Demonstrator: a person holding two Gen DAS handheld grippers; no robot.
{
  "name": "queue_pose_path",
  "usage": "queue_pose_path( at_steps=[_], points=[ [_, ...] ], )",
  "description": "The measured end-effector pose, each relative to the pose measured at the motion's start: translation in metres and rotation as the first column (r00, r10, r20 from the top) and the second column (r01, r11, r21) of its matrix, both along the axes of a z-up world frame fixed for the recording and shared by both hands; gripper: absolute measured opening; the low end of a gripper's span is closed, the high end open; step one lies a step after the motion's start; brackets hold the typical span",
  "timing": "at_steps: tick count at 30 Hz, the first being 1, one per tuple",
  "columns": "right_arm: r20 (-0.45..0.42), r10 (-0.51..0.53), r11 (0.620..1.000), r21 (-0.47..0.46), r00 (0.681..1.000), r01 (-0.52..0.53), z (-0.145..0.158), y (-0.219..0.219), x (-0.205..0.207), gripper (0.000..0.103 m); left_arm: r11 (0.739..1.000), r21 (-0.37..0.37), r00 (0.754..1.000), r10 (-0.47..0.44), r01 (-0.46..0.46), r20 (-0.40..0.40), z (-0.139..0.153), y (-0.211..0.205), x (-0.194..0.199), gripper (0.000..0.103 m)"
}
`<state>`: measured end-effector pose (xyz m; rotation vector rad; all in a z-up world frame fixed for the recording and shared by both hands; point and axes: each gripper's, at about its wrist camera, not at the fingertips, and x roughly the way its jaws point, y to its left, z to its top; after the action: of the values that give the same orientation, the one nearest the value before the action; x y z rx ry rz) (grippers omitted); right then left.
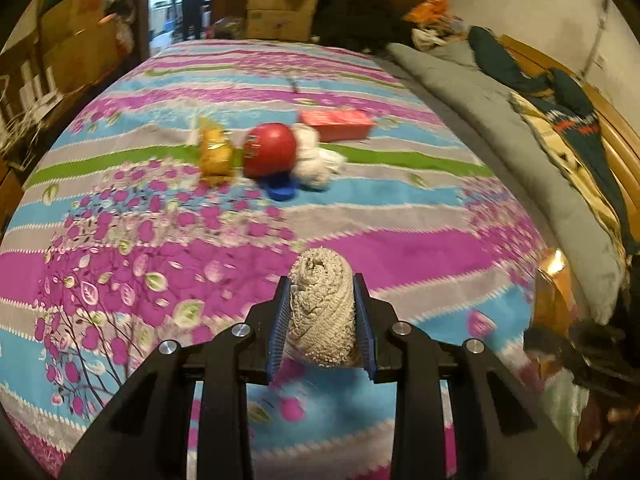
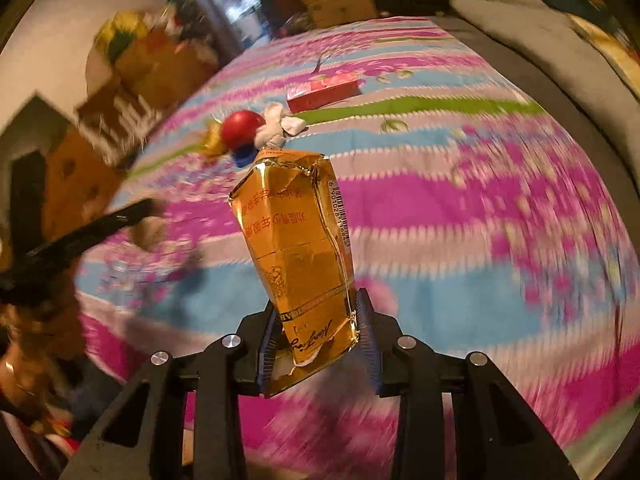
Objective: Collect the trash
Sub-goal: 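Carry the yarn ball and gold bag over the green bin and open both tools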
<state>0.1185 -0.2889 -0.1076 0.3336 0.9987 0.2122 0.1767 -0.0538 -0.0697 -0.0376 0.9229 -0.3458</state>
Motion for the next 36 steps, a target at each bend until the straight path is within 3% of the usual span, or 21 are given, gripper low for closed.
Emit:
queue_pose_path(
  at_steps=[4,9,12,17,21,27,28,31,34,36],
  points=[
    [0.034,-0.085,0.996,0.016,0.996,0.085,0.025,-0.002,-0.067,0.038,0.995,-0.004,0.995,-0.104,0.104,0.001,0.01,-0.032,-0.03,0.029],
    [0.089,-0.215,0.977,0.006,0.973,0.215,0.058,-0.032,-0.126,0.038,0.969,0.004,0.968,-0.249,0.249,0.04,0.029,-0.08,-0.059,0.029],
    [0.126,-0.306,0.951,-0.007,0.944,0.309,0.079,-0.057,-0.161,0.038,0.939,0.002,0.936,-0.344,0.345,0.068,0.047,-0.116,-0.072,0.029],
    [0.161,-0.453,0.881,-0.07,0.877,0.468,0.107,-0.097,-0.215,0.039,0.87,0.008,0.862,-0.489,0.492,0.135,0.078,-0.183,-0.094,0.029],
    [0.178,-0.561,0.808,-0.096,0.809,0.581,0.128,-0.128,-0.26,0.039,0.804,0.015,0.791,-0.588,0.594,0.172,0.101,-0.234,-0.113,0.029],
    [0.182,-0.694,0.682,-0.143,0.697,0.717,0.148,-0.172,-0.324,0.04,0.657,0.061,0.634,-0.744,0.751,0.212,0.124,-0.314,-0.161,0.029],
    [0.172,-0.716,0.661,-0.144,0.677,0.736,0.149,-0.18,-0.337,0.04,0.622,0.062,0.6,-0.773,0.78,0.204,0.125,-0.327,-0.171,0.029],
    [0.146,-0.758,0.618,-0.147,0.635,0.772,0.147,-0.195,-0.361,0.04,0.549,0.079,0.528,-0.828,0.832,0.188,0.121,-0.356,-0.195,0.029],
    [0.101,-0.801,0.577,-0.131,0.59,0.806,0.137,-0.211,-0.382,0.04,0.489,0.127,0.467,-0.868,0.863,0.17,0.111,-0.377,-0.219,0.029],
    [0.067,-0.823,0.555,-0.119,0.564,0.824,0.129,-0.219,-0.396,0.04,0.461,0.151,0.44,-0.885,0.874,0.156,0.103,-0.387,-0.231,0.029]
  ],
)
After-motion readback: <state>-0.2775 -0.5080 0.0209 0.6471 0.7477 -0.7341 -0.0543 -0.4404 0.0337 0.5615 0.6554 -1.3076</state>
